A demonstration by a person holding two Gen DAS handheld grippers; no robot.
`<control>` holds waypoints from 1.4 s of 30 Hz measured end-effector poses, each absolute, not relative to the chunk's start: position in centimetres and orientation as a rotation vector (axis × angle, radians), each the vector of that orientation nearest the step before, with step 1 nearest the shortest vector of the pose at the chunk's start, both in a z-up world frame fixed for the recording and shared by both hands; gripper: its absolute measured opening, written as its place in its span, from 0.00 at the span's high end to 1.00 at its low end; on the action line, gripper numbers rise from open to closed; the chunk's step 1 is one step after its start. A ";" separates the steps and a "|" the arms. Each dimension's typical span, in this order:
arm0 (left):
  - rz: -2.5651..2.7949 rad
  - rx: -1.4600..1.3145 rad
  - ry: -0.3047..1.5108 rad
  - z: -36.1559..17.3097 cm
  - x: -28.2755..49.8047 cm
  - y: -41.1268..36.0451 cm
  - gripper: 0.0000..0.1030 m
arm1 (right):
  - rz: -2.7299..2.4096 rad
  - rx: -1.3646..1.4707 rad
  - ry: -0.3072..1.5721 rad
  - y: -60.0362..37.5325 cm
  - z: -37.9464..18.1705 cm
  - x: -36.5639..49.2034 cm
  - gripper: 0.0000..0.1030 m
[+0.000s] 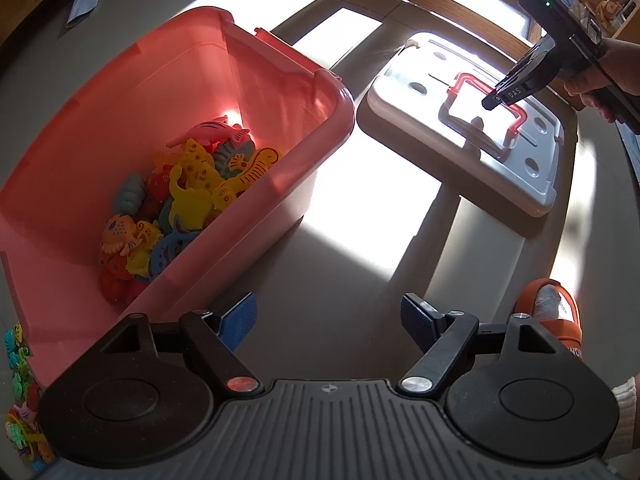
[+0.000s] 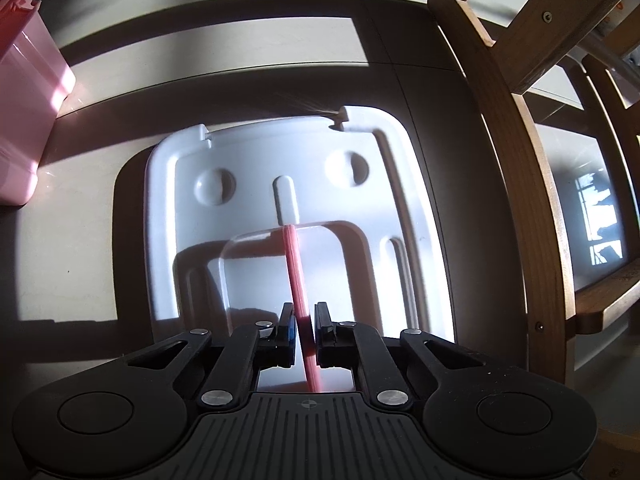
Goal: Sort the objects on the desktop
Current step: 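Close the right gripper on the red lid handle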
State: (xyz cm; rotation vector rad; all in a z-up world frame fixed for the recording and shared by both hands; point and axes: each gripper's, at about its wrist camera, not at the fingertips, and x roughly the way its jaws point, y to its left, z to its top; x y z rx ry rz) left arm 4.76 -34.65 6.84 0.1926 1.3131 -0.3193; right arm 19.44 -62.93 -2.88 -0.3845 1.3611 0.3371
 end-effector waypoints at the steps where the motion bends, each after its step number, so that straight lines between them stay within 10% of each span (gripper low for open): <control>1: -0.319 0.192 1.313 6.9 4.7 -34.7 0.21 | 0.338 -0.386 1.357 -63.0 -2.7 19.4 0.94; 22: -0.348 0.121 1.273 9.1 4.8 -35.5 0.21 | 0.452 -0.489 1.243 -61.4 4.3 17.8 1.00; 29: -0.347 0.137 1.275 8.9 4.1 -35.1 0.21 | 0.406 -0.449 1.285 -62.5 2.9 17.7 0.62; 42: -0.343 0.131 1.310 7.4 4.6 -34.8 0.21 | 0.371 -0.422 1.382 -63.3 -3.4 18.6 0.61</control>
